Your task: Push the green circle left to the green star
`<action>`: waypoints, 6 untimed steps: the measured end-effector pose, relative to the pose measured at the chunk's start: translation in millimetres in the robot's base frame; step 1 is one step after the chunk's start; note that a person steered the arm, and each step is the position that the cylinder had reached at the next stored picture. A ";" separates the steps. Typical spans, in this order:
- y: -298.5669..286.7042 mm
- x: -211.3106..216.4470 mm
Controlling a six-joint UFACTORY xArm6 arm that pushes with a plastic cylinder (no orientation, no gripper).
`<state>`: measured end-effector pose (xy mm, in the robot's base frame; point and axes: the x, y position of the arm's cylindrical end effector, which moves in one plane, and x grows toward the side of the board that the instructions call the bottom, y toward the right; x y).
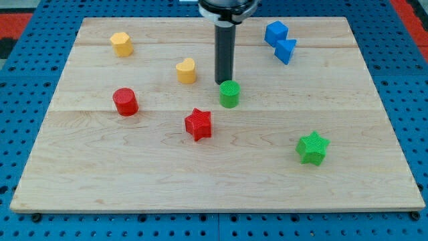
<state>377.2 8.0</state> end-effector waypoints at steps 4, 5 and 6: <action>89.8 54.8; 47.6 44.8; 27.9 59.2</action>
